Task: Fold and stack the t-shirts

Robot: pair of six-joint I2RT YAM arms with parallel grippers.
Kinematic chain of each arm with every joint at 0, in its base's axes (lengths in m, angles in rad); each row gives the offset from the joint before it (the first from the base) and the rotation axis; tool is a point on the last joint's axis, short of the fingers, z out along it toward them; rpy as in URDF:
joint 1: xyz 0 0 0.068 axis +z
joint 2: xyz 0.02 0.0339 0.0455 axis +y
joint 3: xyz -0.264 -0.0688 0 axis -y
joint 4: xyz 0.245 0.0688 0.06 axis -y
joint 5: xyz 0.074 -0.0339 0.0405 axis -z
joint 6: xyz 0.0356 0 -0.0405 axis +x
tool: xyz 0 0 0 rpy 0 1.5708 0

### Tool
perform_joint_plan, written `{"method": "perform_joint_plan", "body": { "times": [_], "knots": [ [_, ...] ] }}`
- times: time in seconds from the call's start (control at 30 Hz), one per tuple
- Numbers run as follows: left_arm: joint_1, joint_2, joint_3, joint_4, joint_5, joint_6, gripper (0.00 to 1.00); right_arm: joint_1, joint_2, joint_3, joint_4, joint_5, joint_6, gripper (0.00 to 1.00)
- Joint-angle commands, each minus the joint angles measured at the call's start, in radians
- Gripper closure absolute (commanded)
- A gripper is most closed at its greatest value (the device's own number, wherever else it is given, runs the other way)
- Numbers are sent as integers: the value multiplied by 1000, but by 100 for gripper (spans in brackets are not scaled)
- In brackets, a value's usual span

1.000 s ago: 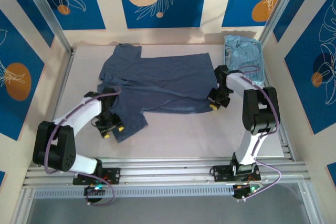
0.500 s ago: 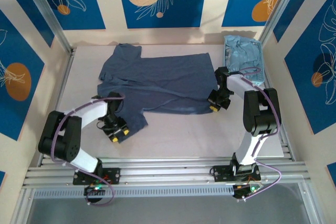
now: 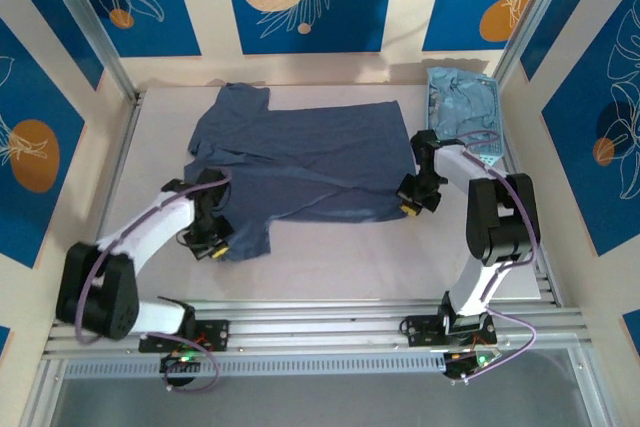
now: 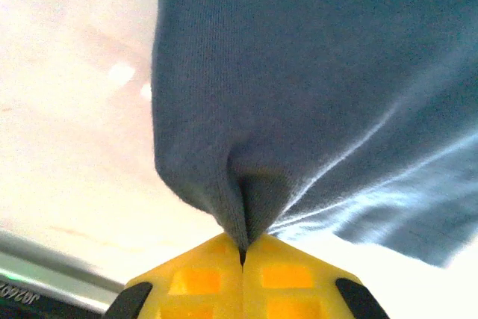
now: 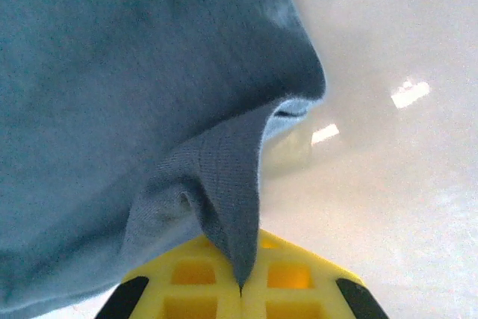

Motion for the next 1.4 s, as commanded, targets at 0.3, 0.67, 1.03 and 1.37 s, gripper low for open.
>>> {"method": "perform_joint_plan", "body": {
  "times": [0.3, 0.67, 1.03, 1.37],
  "knots": [
    [-22, -316, -32, -296, -91, -140, 100, 20, -214, -166, -128, -5, 30, 100],
    [-48, -188, 144, -196, -148, -64, 100, 20, -274, -153, -137, -34, 27, 100],
    [-5, 148, 509, -138, -216, 144, 100, -17, -124, 63, -160, -42, 26, 100],
    [46, 360, 708, -102, -290, 316, 100, -36, 19, 217, -167, -24, 30, 100]
  ]
}}
